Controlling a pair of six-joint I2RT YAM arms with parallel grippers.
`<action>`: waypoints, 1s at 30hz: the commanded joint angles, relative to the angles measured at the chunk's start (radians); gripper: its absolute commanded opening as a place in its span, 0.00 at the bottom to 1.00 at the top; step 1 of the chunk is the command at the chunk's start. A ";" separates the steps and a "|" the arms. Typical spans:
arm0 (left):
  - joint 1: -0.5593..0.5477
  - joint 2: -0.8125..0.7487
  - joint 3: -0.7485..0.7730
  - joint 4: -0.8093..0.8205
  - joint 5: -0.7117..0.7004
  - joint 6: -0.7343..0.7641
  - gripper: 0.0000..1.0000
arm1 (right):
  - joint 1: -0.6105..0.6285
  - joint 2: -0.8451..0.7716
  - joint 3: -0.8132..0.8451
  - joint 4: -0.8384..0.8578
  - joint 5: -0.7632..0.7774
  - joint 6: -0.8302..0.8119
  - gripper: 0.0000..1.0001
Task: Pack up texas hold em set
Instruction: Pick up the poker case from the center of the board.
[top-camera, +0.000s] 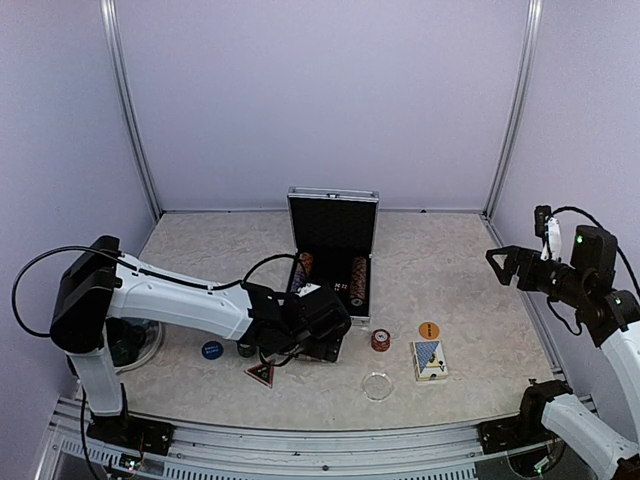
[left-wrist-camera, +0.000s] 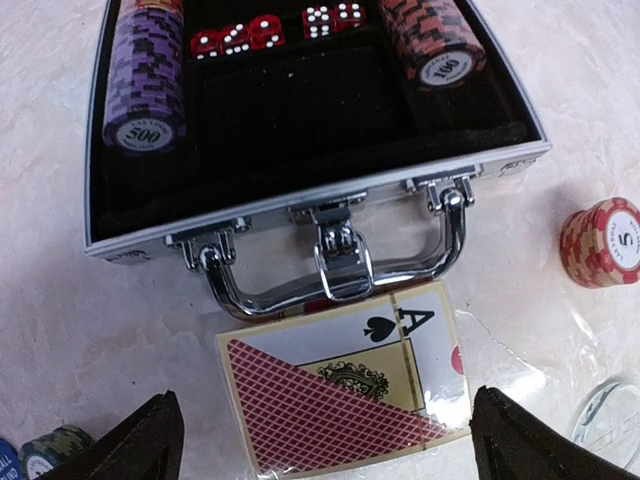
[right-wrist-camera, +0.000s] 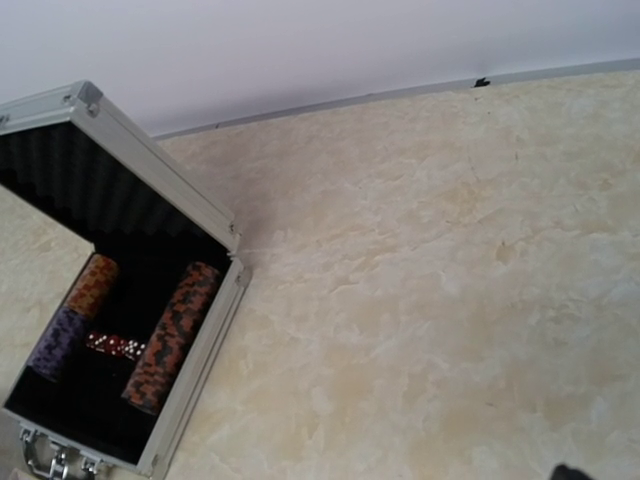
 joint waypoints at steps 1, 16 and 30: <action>0.044 -0.056 -0.039 0.051 0.033 0.061 0.99 | -0.011 -0.003 -0.001 0.014 -0.010 0.007 0.99; 0.077 -0.024 -0.132 0.174 0.248 0.000 0.99 | -0.011 -0.022 0.000 -0.009 0.002 0.000 0.99; 0.014 0.025 -0.146 0.174 0.248 -0.048 0.99 | -0.011 -0.026 -0.006 -0.006 0.002 0.001 0.99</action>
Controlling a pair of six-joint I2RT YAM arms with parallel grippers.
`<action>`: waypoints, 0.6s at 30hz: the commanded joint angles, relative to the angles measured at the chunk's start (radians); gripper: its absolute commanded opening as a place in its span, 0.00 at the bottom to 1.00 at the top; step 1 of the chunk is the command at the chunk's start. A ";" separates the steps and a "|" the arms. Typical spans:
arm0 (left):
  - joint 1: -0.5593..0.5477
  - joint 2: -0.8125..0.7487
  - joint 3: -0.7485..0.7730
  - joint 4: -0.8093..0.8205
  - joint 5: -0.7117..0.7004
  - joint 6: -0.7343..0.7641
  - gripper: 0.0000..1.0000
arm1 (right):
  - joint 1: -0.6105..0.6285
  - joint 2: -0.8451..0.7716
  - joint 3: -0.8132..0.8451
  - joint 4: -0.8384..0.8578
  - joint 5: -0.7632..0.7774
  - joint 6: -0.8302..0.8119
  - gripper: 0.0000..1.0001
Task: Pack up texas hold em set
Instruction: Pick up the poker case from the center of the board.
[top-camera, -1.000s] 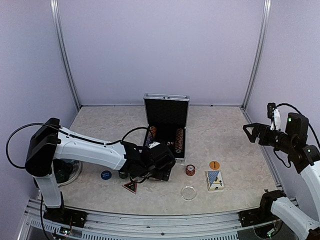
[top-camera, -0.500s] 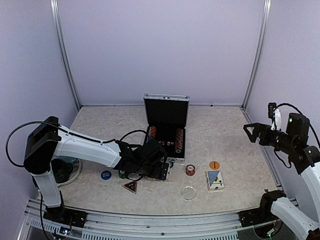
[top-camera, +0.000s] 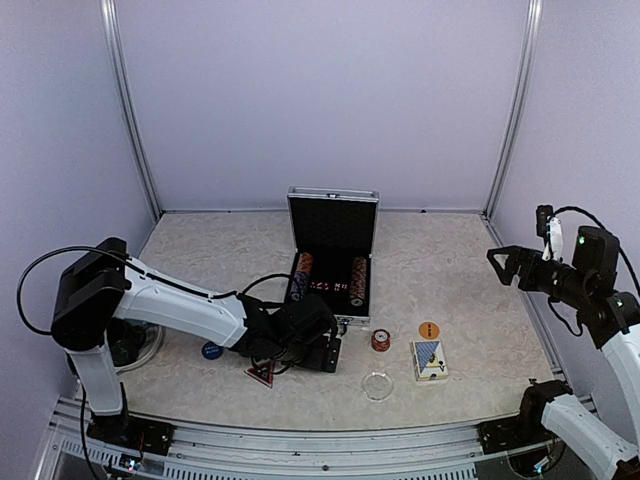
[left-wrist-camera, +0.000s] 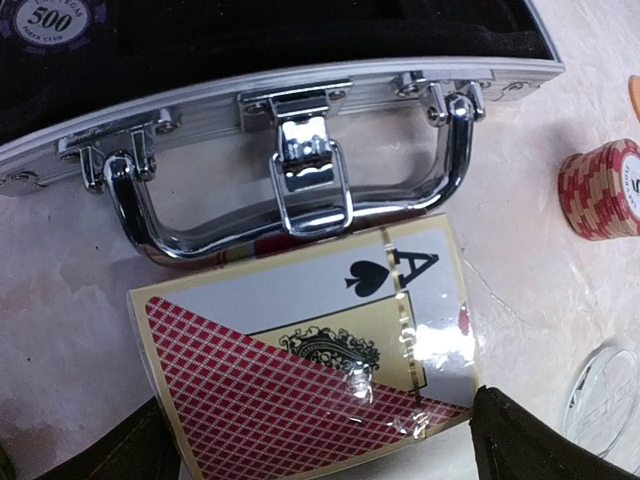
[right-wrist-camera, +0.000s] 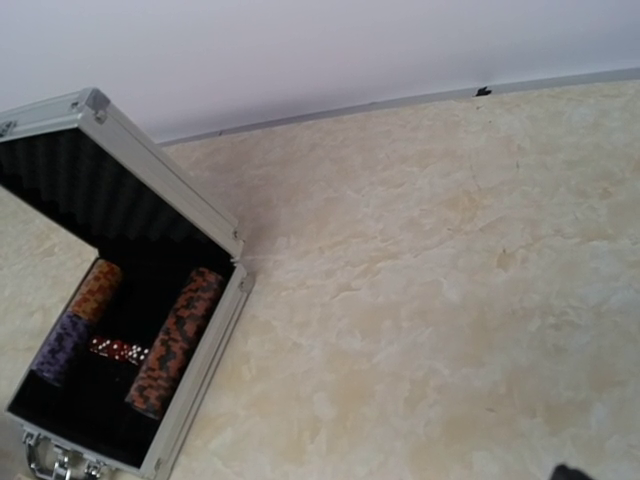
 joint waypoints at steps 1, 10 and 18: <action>-0.036 0.048 0.006 -0.010 0.015 -0.008 0.99 | -0.011 -0.013 -0.006 -0.006 0.002 0.002 0.99; -0.081 0.067 0.026 0.002 0.028 0.006 0.99 | -0.011 -0.016 -0.011 -0.004 0.002 0.003 0.99; -0.084 0.029 0.062 -0.065 -0.102 0.061 0.99 | -0.011 -0.017 -0.016 0.001 0.000 0.003 0.99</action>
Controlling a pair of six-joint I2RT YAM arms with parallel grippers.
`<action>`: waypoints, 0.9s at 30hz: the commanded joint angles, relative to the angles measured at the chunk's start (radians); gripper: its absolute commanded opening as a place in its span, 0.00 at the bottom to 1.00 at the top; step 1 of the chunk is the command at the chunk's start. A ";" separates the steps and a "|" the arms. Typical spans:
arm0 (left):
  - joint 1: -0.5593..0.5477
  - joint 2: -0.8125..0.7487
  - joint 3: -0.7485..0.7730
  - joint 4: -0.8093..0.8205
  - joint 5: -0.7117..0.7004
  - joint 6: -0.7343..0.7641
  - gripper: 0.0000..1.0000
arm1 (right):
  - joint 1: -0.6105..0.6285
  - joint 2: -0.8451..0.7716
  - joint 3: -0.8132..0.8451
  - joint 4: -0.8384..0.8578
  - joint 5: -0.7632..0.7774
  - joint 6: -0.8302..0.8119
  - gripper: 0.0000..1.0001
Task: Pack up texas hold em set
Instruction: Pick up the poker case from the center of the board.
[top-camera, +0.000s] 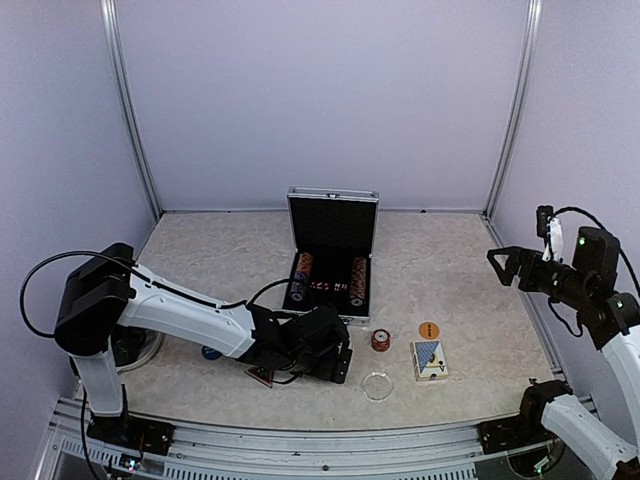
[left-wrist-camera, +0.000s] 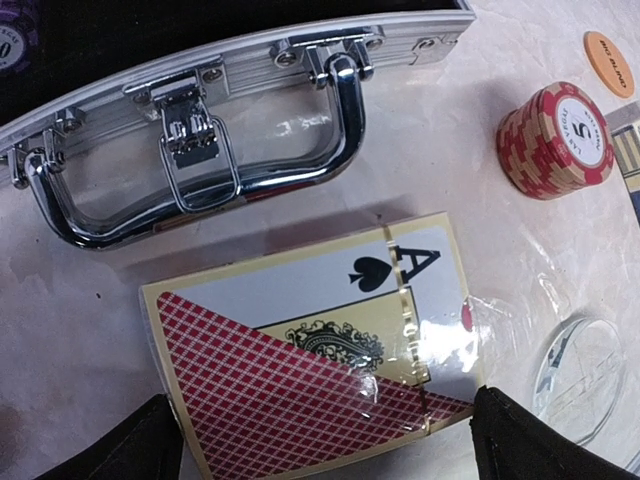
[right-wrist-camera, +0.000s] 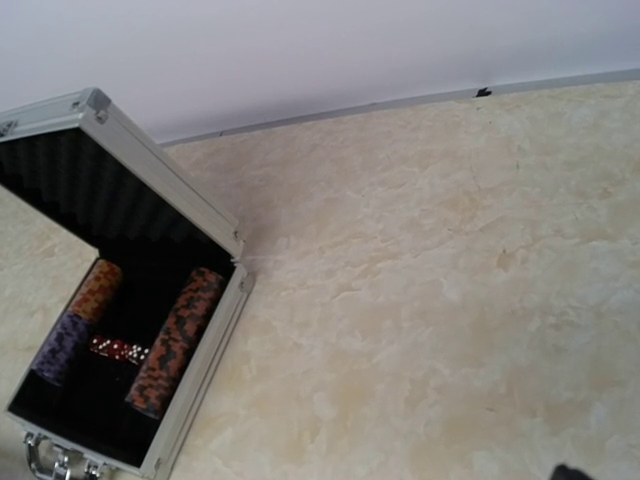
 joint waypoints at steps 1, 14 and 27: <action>-0.010 -0.004 0.040 -0.091 -0.081 0.066 0.99 | -0.011 -0.012 -0.012 0.001 0.000 0.002 0.99; -0.008 0.065 0.077 -0.091 -0.072 0.132 0.99 | -0.011 -0.013 -0.017 0.002 -0.001 0.005 0.99; -0.008 0.086 0.074 -0.082 -0.087 0.157 0.99 | -0.011 -0.011 -0.021 0.007 -0.003 0.009 0.99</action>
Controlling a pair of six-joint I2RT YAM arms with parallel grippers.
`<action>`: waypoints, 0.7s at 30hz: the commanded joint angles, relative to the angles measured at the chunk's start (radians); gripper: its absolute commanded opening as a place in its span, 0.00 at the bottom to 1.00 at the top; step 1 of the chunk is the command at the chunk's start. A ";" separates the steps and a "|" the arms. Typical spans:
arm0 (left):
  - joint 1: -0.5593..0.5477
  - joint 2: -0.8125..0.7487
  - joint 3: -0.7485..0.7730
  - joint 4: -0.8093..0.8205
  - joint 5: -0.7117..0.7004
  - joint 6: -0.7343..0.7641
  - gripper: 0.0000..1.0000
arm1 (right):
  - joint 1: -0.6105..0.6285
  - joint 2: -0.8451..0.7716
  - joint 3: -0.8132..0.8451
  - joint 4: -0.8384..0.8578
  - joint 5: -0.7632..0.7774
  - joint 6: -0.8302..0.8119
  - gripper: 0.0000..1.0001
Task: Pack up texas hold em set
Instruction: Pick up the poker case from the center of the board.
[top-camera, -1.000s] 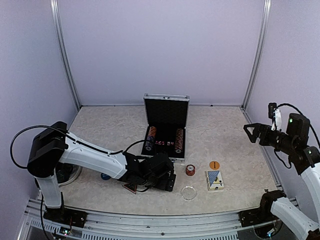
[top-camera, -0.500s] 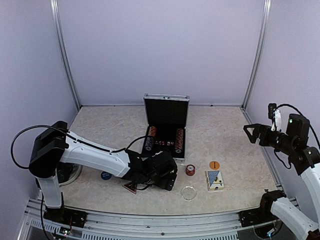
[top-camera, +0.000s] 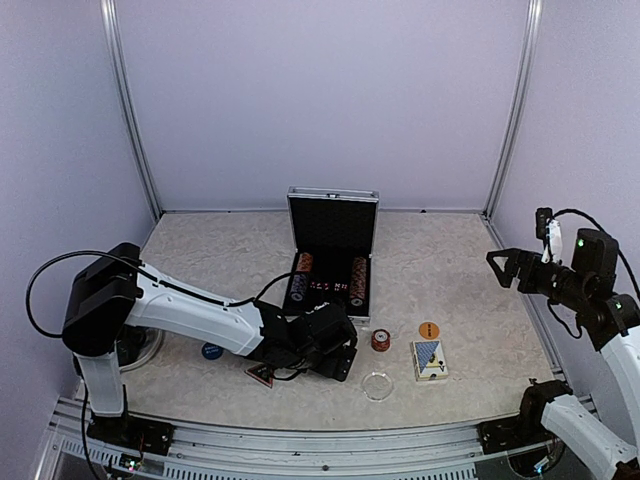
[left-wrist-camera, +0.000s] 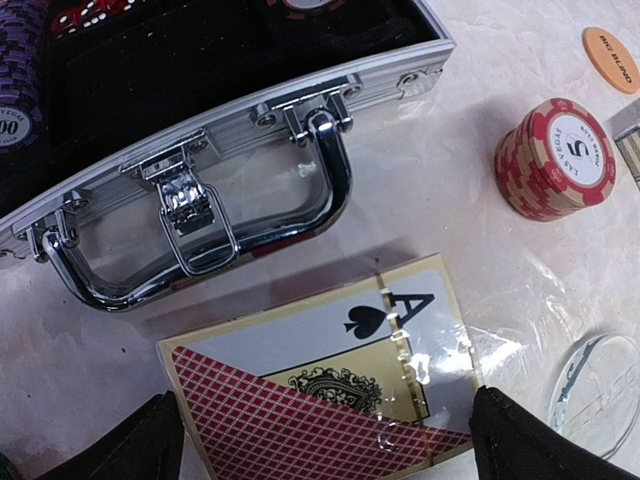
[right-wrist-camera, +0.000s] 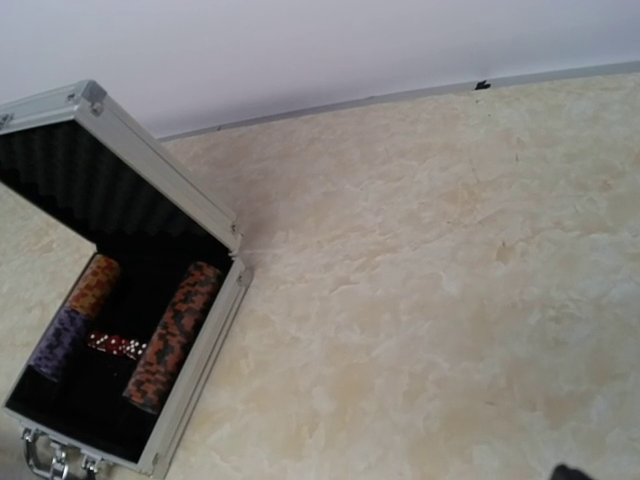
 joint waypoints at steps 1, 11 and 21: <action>-0.004 0.048 0.002 -0.034 -0.009 0.027 0.98 | -0.011 -0.005 -0.010 0.008 -0.001 0.008 0.99; -0.004 0.032 -0.020 -0.014 -0.017 0.024 0.86 | -0.011 -0.014 -0.010 0.006 -0.009 0.016 0.99; -0.005 0.006 -0.047 -0.005 -0.025 0.013 0.79 | -0.011 -0.047 -0.033 0.044 -0.075 0.057 0.99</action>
